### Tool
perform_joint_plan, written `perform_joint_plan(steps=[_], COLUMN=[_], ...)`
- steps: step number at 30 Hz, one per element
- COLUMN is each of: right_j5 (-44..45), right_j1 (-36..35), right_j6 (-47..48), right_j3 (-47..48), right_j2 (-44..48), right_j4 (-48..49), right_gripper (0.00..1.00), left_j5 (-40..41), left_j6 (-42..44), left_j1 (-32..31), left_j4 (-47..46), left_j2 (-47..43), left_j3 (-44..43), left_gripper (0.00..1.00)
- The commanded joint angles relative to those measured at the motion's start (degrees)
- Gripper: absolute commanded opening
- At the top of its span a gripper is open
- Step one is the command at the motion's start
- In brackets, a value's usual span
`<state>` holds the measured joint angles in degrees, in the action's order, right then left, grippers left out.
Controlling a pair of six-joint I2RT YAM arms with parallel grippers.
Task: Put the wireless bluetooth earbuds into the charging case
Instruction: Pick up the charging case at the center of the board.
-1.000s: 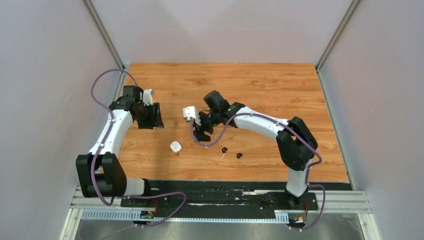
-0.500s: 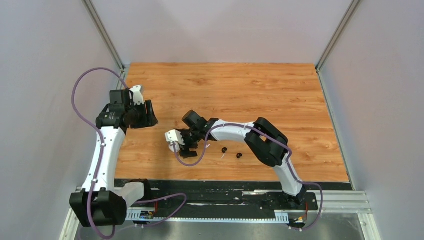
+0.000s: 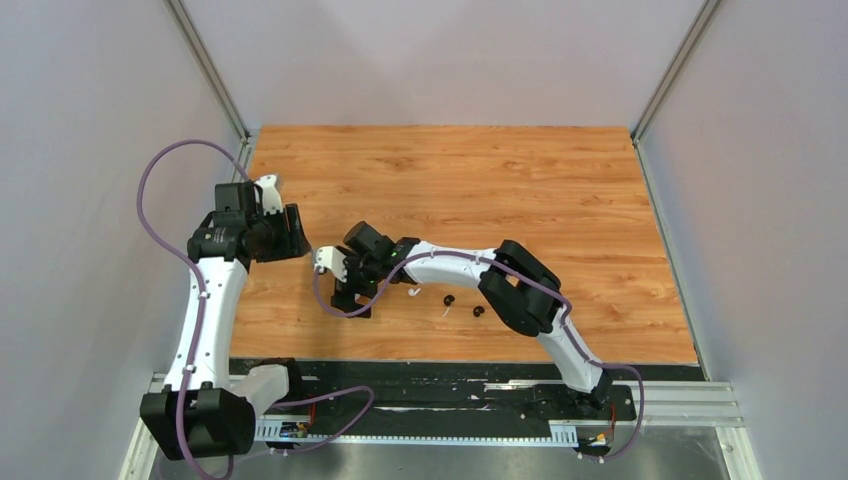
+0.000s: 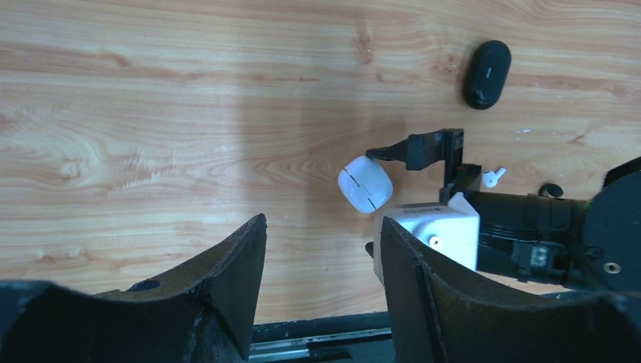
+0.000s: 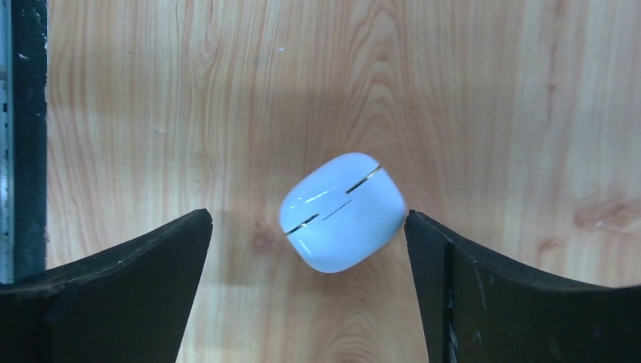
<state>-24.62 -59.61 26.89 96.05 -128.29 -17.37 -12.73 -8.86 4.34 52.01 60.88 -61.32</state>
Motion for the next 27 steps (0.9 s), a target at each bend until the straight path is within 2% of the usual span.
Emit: perform_joint_plan(steps=[1, 6, 8, 9, 12, 15, 19, 23, 27], right_j5=[3.5, 7.96, 9.99, 10.78, 12.25, 13.74, 16.78, 22.27, 23.12], right_j1=[-0.88, -1.07, -1.32, -1.42, -1.7, -1.82, -2.24, -2.7, -2.71], right_j6=[-9.45, -18.51, -21.98, -23.6, -26.35, -29.02, -29.79, -27.36, -23.38], right_j3=[-0.77, -1.1, -1.31, -1.38, -1.3, -1.3, -1.47, -2.53, -3.93], right_j2=[2.3, 1.9, 1.82, 1.75, 1.41, 0.76, -0.42, -0.81, 0.04], right_j4=[-1.48, -0.61, 0.0, 0.23, 0.49, 0.43, 0.18, 0.68, 1.48], right_gripper=[1.0, 0.97, 0.82, 0.79, 0.76, 0.78, 0.77, 0.67, 0.6], left_j5=[-2.9, 0.8, 1.92, 2.05, 1.72, 1.58, 1.61, 2.01, 2.42], left_j6=[-1.43, -2.9, -2.99, -3.0, -3.19, -3.34, -3.35, -3.39, -3.1], left_j1=[-0.07, -0.03, 0.3, 0.49, 0.62, 0.59, 0.63, 0.59, 0.63], left_j4=[0.18, 0.46, 0.8, 1.1, 1.51, 1.77, 1.99, 2.32, 2.26], left_j2=[-1.8, -2.07, -2.16, -2.21, -2.37, -2.79, -3.4, -3.65, -3.72], left_j3=[-2.0, -2.12, -2.33, -2.49, -2.58, -2.48, -2.51, -2.69, -3.06], left_gripper=[0.64, 0.64, 0.64, 0.64, 0.64, 0.64, 0.64, 0.63, 0.63])
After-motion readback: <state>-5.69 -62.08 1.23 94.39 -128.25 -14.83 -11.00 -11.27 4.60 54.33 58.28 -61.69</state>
